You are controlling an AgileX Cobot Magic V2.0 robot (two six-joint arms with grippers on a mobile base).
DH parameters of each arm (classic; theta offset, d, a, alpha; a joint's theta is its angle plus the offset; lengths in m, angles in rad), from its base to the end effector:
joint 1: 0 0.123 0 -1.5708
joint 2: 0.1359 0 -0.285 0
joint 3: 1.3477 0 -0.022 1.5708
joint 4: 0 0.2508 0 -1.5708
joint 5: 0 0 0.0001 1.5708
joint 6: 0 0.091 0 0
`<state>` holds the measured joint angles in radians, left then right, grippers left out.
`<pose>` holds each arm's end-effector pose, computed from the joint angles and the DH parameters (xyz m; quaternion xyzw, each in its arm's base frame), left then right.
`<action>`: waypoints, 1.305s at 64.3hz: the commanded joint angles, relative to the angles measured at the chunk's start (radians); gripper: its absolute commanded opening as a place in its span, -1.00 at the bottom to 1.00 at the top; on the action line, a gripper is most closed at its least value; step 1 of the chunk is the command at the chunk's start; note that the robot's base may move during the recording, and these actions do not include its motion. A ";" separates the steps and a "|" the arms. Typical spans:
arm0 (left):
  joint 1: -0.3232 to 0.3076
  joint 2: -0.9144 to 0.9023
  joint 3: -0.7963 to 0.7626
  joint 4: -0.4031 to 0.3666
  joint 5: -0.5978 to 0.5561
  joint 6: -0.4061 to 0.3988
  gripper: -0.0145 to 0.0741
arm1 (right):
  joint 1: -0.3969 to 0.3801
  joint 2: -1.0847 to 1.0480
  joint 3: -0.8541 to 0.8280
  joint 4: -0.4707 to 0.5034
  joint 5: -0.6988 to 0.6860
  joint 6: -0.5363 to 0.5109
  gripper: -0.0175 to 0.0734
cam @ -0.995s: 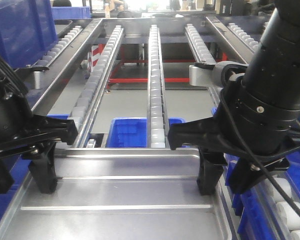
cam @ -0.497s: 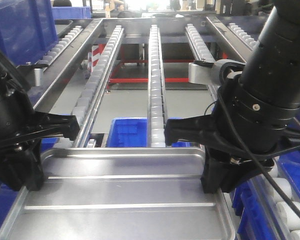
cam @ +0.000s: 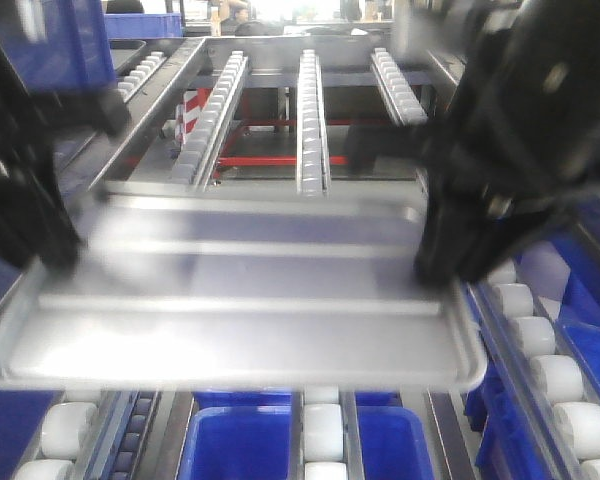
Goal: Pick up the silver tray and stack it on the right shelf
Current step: 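Close both grippers on the tray rims and lift it off the shelf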
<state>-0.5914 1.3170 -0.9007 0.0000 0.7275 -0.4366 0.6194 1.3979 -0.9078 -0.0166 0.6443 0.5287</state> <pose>0.2122 -0.1425 0.2665 0.0748 0.9642 -0.1250 0.2214 0.2238 0.1585 0.2509 -0.0489 0.9647 0.1351 0.2209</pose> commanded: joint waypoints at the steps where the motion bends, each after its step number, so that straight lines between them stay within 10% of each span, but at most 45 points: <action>1: -0.007 -0.087 -0.040 0.014 0.036 0.006 -0.88 | 0.003 -0.112 -0.033 -0.023 0.023 -0.020 -0.49; 22: -0.031 -0.211 -0.137 0.032 0.271 -0.013 -0.88 | 0.061 -0.213 -0.033 -0.027 0.152 -0.020 -0.49; 50: -0.177 -0.053 -0.184 0.080 0.266 -0.077 -0.88 | 0.061 -0.182 -0.033 -0.035 0.167 -0.019 -0.49; 84: -0.185 -0.016 -0.184 0.080 0.288 -0.077 -0.88 | 0.061 -0.183 -0.033 -0.035 0.183 -0.019 -0.49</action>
<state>-0.7603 1.3244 -1.0498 0.0696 1.0089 -0.5361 0.6842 1.2359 -0.9117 -0.0294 0.8644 0.5359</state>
